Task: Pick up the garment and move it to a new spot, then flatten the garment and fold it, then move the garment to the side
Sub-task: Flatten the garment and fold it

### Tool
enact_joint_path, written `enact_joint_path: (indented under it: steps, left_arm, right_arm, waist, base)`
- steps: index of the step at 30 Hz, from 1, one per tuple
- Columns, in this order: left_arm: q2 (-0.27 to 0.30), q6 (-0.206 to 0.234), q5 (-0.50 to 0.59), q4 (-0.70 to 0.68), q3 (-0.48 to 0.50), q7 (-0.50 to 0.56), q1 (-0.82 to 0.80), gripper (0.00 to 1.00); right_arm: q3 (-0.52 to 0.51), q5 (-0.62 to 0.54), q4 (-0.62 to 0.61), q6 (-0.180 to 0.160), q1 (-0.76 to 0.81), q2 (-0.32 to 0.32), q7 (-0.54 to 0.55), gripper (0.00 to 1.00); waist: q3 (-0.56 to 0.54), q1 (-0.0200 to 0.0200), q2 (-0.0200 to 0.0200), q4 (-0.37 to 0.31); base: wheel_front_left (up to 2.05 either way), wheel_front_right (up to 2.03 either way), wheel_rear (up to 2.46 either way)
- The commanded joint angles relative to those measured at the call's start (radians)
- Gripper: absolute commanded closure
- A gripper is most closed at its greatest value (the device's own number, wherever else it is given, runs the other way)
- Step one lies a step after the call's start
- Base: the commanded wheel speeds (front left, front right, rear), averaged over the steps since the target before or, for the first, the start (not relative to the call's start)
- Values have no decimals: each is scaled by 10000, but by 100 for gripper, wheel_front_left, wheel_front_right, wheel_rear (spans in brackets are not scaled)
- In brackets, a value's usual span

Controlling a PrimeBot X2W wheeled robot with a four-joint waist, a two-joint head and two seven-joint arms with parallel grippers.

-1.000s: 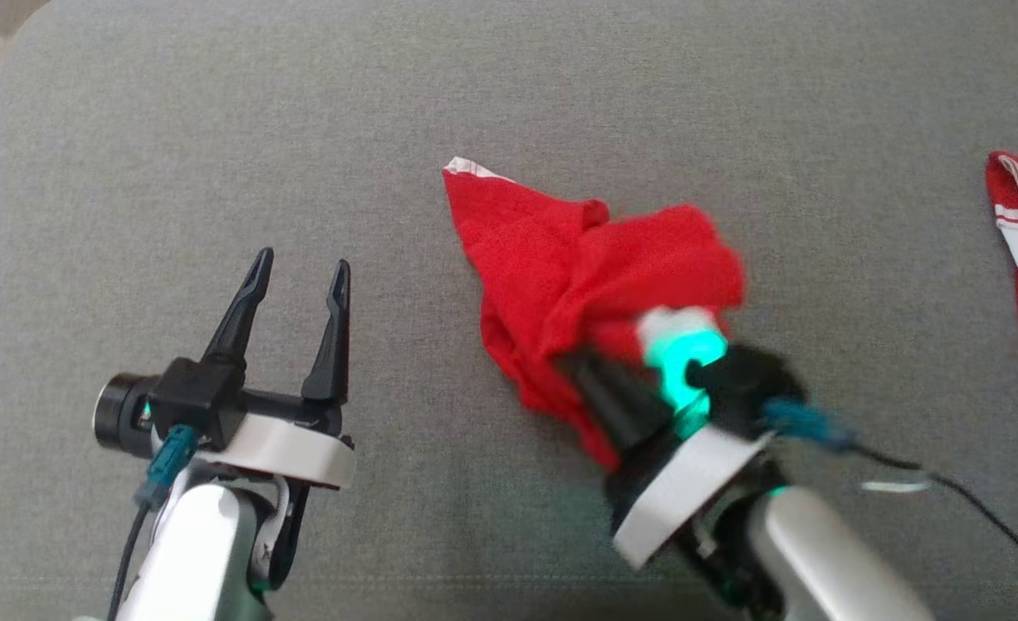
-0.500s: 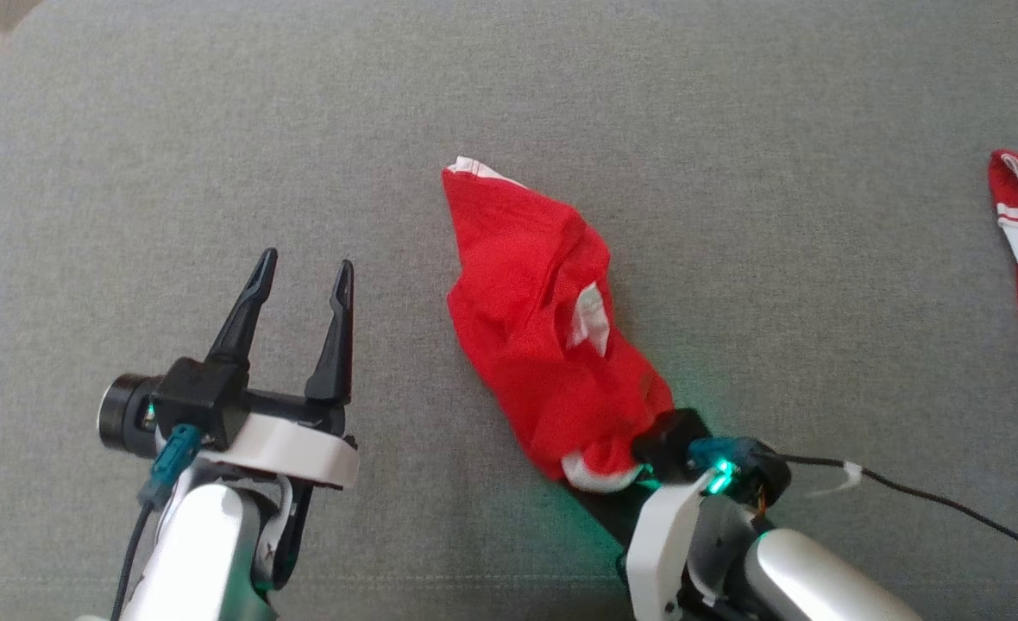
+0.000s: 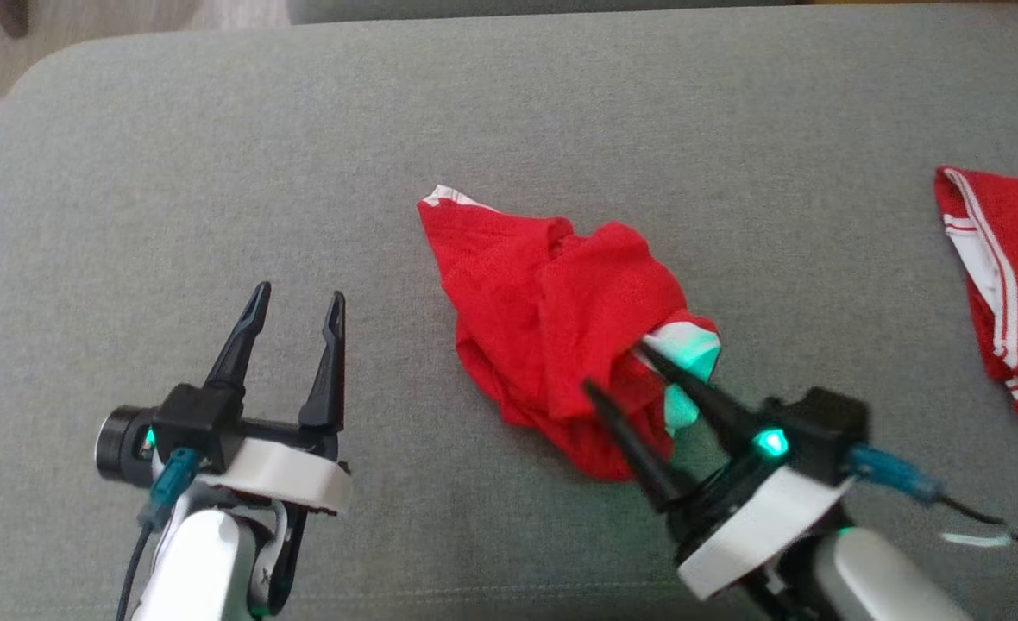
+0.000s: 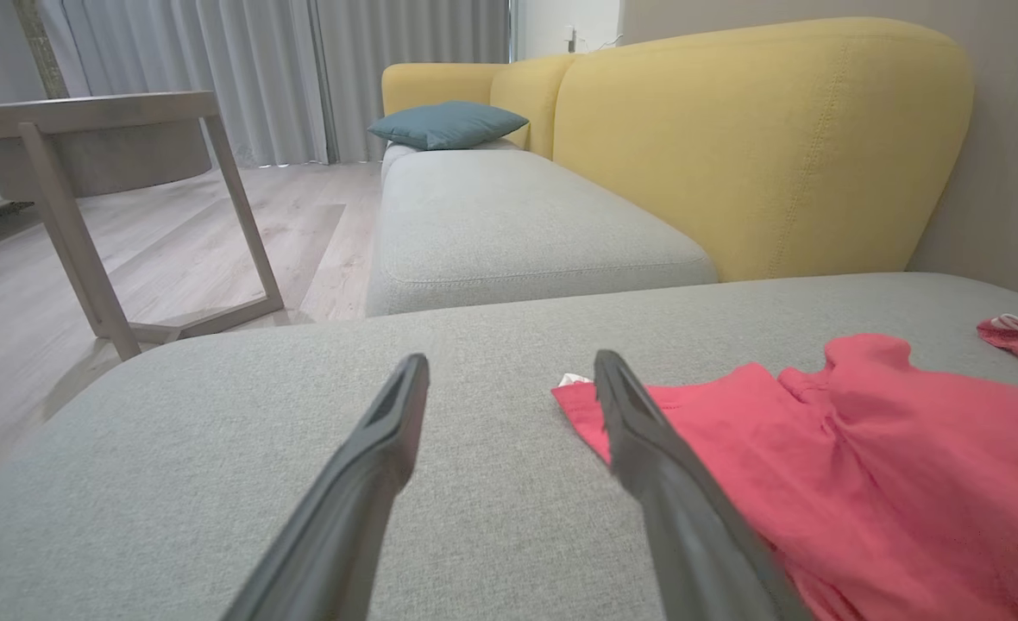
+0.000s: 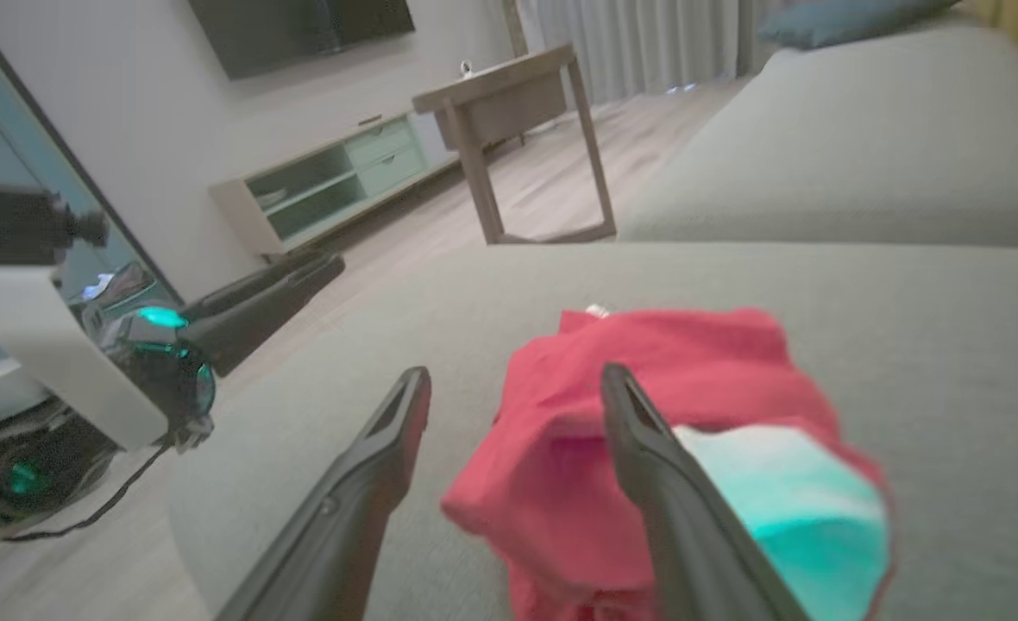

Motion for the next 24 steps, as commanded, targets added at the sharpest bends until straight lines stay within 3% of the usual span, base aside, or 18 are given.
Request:
enact_joint_path:
  steps: [1,14,24]
  left_arm:
    - [108,-36,78,-329,427,-76,-226,0]
    - [198,167,198,-362,528,-76,170,0]
    - [334,251,177,-361,534,-72,426,0]
  right_arm:
    - [-227,-164,-557,65,-27,80,-208,0]
    - [-4753,-1510,-934,65,1413,1332,-769,0]
    - [-5655,-2023,-1001,65,2007,1599,-515,0]
  waist:
    - [-57,0,-1,-59]
    - [-572,0,-1,-208]
    - [-721,0,-1,-283]
  base:
    - [0,0,0]
    - [0,0,0]
    - [0,0,0]
